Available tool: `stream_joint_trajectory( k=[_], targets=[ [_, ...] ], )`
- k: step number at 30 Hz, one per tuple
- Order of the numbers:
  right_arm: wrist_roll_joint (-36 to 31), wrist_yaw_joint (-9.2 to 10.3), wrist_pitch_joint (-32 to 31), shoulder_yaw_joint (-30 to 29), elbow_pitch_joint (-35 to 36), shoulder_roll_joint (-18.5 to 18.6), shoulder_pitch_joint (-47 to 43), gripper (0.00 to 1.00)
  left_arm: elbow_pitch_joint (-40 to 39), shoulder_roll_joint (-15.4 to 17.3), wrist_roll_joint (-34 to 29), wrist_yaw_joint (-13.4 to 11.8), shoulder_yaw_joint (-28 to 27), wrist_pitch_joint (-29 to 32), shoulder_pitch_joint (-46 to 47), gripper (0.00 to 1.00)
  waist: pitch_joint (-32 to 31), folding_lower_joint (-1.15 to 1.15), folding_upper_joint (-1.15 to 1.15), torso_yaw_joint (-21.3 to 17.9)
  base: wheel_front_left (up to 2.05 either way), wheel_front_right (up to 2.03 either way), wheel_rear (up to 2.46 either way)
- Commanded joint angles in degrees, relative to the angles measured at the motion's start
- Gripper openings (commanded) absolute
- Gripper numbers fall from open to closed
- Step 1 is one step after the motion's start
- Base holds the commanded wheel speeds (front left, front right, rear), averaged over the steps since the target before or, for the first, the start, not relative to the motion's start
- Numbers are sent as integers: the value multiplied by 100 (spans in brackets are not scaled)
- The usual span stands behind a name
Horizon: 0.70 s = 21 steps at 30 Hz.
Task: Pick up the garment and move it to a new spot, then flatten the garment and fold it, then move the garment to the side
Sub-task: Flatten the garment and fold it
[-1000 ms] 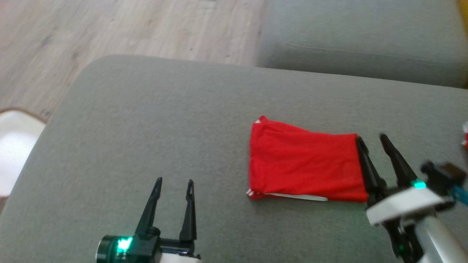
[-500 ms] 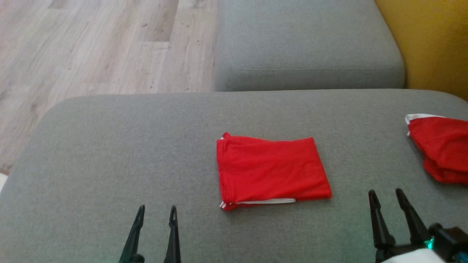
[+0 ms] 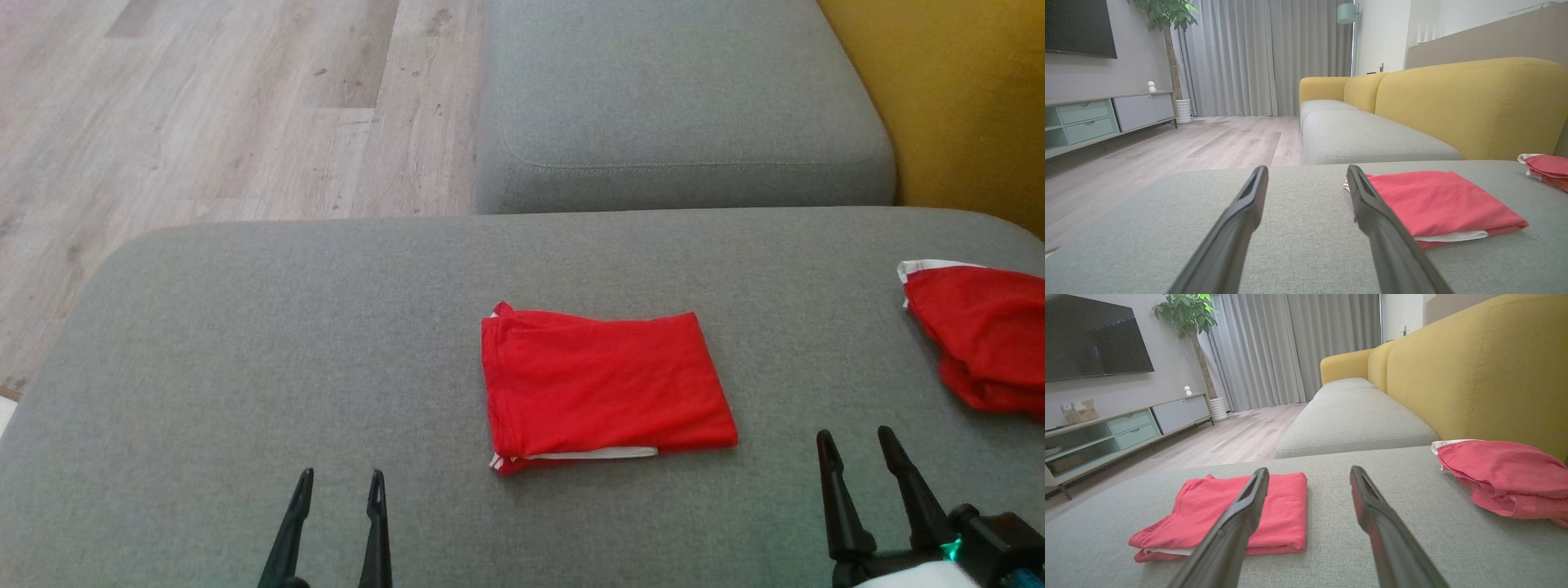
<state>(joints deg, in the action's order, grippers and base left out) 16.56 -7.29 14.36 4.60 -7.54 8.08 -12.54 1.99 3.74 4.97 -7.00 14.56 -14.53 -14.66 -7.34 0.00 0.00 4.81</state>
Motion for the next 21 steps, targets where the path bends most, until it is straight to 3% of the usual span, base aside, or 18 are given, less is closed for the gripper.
stream_joint_trajectory(
  k=[1, 21],
  targets=[
    [-35, -20, 63, 112, 171, 98, 157, 100, -206, -57, -51, 7, -224, -47, 252, 100, 4, 0, 0, 6, 0, 0, 0],
    [-15, -20, 63, 238, 92, 179, 151, 100, -249, -82, -16, 25, -268, -47, 201, 100, -2, 0, 0, -10, 0, 0, 0]
  ],
)
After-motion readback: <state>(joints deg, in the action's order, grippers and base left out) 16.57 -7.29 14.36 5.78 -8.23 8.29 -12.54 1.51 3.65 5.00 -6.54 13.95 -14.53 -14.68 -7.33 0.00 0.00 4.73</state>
